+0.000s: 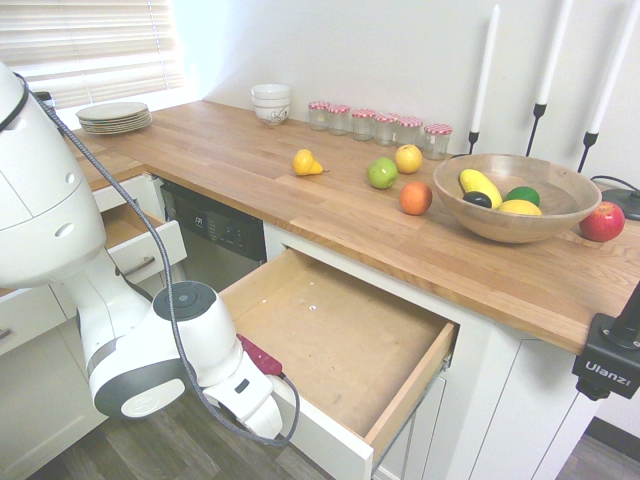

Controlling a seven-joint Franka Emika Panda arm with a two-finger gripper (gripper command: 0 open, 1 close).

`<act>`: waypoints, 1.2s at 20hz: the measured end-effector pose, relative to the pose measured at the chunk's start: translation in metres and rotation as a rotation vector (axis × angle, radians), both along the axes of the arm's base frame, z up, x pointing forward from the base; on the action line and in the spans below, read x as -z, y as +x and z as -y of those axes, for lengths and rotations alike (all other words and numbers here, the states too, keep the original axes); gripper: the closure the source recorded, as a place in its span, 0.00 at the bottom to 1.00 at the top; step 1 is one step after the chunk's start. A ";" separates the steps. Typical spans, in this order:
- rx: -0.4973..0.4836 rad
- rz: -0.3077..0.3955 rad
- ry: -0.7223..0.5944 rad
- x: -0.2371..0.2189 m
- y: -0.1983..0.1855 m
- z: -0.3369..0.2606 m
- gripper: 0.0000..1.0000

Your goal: Close the drawer

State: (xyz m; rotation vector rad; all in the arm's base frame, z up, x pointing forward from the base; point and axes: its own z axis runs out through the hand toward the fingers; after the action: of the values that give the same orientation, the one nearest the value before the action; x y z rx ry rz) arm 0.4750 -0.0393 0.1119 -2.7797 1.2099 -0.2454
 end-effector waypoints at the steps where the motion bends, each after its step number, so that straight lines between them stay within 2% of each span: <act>1: 0.001 0.006 -0.001 -0.003 0.001 0.000 1.00; 11: -0.007 0.086 0.006 -0.029 0.034 -0.007 1.00; 24: 0.011 0.112 0.038 -0.028 0.138 -0.022 1.00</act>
State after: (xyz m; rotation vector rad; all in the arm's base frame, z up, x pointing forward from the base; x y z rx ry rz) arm 0.6134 -0.0170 0.1401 -2.6881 1.1915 -0.3701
